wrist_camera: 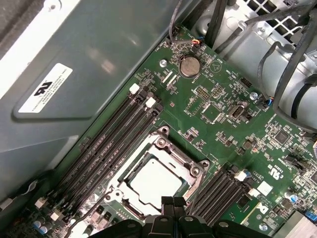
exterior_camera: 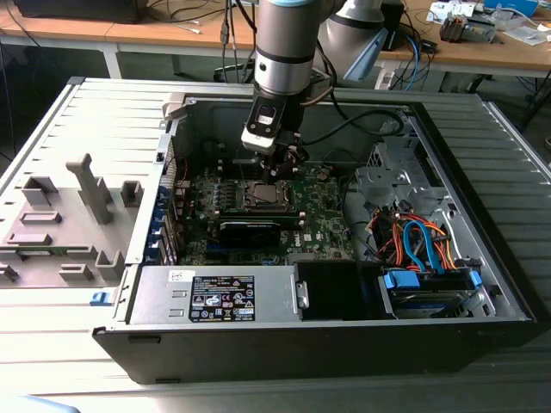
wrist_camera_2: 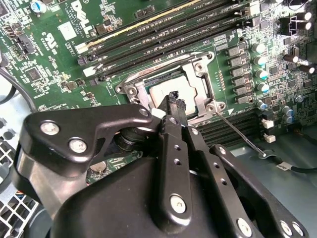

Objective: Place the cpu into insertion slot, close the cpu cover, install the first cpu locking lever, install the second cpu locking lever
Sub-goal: 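Install the first cpu locking lever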

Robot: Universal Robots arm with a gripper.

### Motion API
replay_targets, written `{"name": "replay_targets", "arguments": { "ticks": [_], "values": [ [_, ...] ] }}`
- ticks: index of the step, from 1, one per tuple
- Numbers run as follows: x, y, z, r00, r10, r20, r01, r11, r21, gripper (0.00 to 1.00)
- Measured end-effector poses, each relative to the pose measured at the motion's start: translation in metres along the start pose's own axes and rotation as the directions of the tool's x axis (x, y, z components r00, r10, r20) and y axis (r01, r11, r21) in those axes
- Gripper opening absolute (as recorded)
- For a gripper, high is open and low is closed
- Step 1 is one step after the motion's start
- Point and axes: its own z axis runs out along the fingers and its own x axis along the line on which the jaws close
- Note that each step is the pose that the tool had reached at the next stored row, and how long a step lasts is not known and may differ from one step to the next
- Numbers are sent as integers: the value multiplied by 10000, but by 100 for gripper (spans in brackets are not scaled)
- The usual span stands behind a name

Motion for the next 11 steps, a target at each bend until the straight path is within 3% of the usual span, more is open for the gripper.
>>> {"name": "replay_targets", "arguments": {
  "ticks": [11],
  "values": [
    [0, 0, 0, 9999, -147, 8, 147, 9999, -2, 11]
  ]
}}
